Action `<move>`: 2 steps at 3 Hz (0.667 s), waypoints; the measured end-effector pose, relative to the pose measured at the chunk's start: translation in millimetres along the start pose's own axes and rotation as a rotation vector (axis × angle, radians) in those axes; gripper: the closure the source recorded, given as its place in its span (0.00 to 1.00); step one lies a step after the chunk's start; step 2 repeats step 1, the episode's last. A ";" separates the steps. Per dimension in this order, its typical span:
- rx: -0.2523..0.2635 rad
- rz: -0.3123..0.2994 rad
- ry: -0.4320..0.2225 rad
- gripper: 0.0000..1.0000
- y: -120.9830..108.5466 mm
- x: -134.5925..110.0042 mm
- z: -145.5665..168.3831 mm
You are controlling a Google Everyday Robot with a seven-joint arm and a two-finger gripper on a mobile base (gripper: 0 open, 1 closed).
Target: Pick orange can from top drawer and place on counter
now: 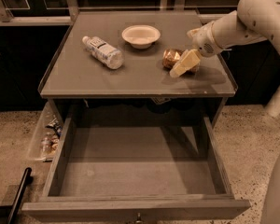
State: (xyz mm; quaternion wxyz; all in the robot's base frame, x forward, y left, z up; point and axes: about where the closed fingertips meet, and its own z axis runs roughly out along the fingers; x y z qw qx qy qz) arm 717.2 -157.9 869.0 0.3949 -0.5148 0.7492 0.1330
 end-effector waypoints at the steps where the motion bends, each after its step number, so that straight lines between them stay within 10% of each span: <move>1: 0.000 0.000 0.000 0.00 0.0 0.0 0.0; 2: 0.000 0.000 0.000 0.00 0.0 0.0 0.0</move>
Offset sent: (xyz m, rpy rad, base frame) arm 0.0000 0.0000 0.0000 0.0000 0.0000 0.0000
